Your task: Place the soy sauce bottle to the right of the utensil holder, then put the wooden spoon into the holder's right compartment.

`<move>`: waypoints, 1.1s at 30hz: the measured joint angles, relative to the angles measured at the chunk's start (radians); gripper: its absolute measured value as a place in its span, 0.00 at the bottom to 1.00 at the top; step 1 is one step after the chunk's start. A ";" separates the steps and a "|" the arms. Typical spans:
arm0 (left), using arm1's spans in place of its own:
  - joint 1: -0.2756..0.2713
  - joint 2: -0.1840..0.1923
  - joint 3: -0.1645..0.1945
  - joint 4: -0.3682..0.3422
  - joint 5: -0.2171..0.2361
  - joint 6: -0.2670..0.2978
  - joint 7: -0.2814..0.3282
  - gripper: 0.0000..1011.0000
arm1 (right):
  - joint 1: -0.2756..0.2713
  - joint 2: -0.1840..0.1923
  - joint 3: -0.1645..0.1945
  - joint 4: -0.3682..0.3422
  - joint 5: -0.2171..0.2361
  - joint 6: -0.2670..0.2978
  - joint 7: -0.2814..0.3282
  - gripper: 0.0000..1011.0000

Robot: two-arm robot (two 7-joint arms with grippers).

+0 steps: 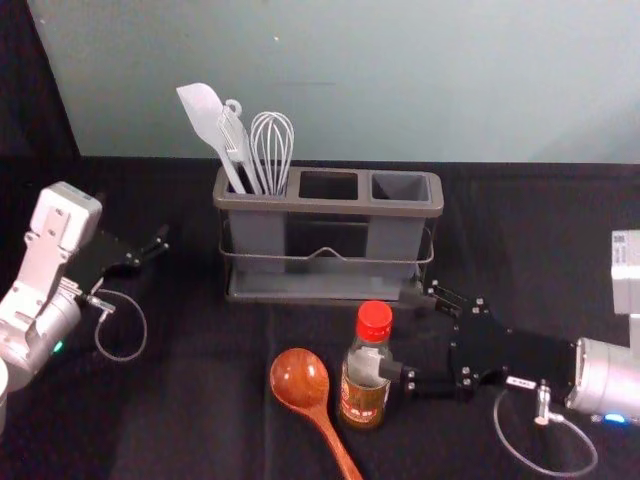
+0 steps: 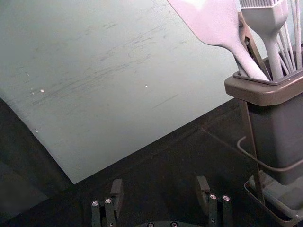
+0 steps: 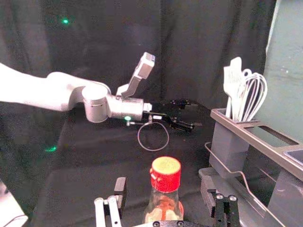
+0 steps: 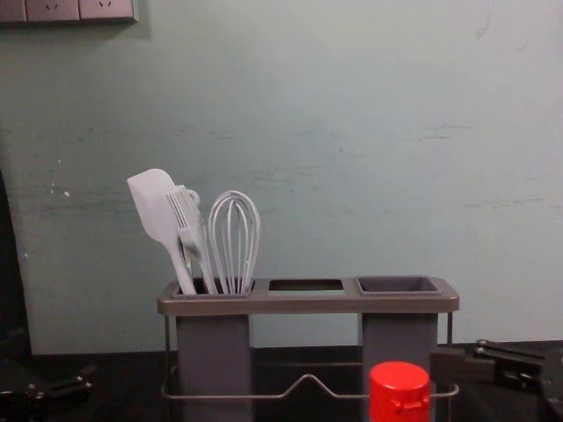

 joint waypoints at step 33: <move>0.000 0.000 0.000 0.000 0.000 0.000 0.000 0.99 | 0.087 -0.044 -0.077 0.052 0.004 0.048 -0.027 0.99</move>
